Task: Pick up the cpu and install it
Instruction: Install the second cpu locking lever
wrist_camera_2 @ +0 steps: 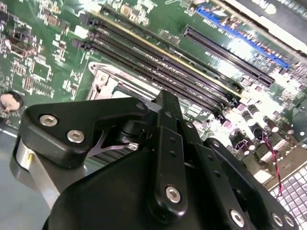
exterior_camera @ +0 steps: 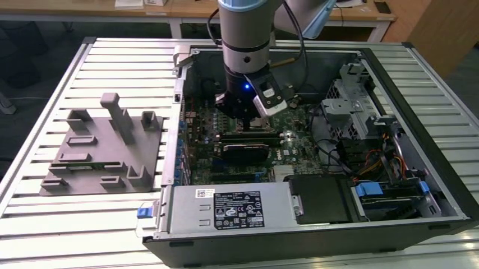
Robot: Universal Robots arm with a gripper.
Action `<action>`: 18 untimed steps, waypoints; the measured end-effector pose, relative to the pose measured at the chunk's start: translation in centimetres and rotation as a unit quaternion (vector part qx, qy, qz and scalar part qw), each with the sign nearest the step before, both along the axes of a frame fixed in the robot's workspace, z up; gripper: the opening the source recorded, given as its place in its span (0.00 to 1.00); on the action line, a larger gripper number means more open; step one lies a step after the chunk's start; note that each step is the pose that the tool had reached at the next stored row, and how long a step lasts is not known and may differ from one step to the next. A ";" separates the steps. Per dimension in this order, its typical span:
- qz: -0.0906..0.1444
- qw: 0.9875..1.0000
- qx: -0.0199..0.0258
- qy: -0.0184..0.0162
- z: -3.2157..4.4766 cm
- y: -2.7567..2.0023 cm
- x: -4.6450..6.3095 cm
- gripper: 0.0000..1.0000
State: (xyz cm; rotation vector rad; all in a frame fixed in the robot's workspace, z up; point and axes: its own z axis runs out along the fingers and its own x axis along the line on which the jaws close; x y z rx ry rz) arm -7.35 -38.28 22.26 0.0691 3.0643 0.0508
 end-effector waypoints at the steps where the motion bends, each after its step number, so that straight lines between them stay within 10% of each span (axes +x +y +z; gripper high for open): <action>1: 0.001 1.000 0.003 0.000 -0.03 -0.04 0.0 0.11; 9: 0.008 1.000 0.029 0.000 -0.24 -0.56 -0.1 0.11; 18: 0.010 0.999 0.031 0.000 -0.40 -0.65 -0.2 0.11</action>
